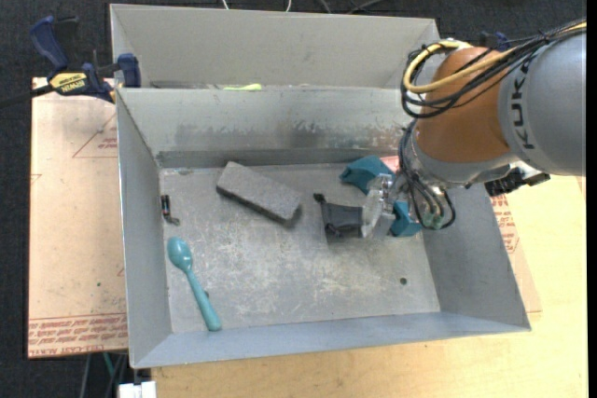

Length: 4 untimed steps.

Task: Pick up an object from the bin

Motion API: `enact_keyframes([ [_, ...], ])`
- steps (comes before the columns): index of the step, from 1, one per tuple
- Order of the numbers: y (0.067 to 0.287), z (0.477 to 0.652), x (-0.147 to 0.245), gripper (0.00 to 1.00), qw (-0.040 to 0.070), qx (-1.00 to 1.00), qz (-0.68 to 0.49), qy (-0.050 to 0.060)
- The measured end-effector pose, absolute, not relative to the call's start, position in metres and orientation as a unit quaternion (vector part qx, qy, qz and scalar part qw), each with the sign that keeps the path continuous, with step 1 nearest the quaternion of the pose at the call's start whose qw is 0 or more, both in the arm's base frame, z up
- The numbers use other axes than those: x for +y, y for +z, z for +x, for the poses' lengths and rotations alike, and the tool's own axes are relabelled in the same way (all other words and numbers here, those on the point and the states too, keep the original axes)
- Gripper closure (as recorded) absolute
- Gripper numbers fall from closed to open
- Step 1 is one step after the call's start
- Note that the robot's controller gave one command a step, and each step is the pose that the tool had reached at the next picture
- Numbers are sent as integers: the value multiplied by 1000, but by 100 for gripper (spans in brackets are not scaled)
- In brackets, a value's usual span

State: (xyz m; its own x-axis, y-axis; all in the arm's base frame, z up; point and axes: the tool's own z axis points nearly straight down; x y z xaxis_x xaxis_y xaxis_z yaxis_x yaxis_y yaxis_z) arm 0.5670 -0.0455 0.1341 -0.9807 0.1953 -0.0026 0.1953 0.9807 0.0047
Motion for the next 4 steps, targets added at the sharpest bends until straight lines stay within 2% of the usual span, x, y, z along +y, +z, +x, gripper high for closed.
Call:
enact_keyframes([
  [1,127,578,-33,100,7,1000,-5,2],
  [2,160,571,-35,100,0,1000,-21,3],
  [3,144,575,-32,100,4,998,66,3],
  [4,112,595,-30,100,7,998,-63,1],
])
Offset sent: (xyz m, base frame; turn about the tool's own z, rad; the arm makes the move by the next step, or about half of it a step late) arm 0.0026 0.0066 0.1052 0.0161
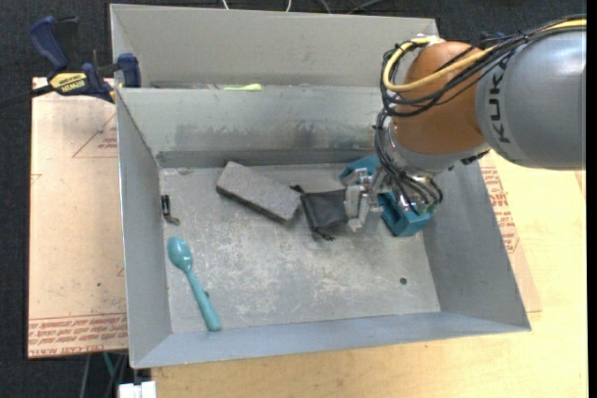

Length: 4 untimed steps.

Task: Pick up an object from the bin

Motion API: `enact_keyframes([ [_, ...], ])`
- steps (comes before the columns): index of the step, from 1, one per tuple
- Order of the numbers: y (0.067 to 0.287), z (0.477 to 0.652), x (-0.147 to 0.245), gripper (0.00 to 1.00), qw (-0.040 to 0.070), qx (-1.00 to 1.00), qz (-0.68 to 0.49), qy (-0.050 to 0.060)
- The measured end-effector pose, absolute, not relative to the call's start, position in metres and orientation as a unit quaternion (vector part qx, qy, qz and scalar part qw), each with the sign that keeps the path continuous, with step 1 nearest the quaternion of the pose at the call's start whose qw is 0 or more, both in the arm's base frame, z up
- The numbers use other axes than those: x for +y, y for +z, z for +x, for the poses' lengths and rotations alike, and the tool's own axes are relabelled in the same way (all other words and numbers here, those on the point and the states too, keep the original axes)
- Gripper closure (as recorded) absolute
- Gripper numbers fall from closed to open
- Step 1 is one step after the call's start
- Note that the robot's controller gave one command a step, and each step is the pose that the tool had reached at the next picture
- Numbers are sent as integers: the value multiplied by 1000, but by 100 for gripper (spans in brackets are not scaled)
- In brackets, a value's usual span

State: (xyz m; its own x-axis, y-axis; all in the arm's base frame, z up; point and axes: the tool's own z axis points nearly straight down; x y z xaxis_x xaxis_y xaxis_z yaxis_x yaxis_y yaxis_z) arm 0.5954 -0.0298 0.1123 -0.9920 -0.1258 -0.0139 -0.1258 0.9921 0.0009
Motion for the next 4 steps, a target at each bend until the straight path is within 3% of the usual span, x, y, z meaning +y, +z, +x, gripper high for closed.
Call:
enact_keyframes([
  [1,120,594,-29,100,-1,1000,-31,2],
  [2,200,593,-19,100,2,1000,22,2],
  [3,213,604,-16,100,12,1000,0,2],
  [4,201,618,-38,100,1,999,-53,2],
])
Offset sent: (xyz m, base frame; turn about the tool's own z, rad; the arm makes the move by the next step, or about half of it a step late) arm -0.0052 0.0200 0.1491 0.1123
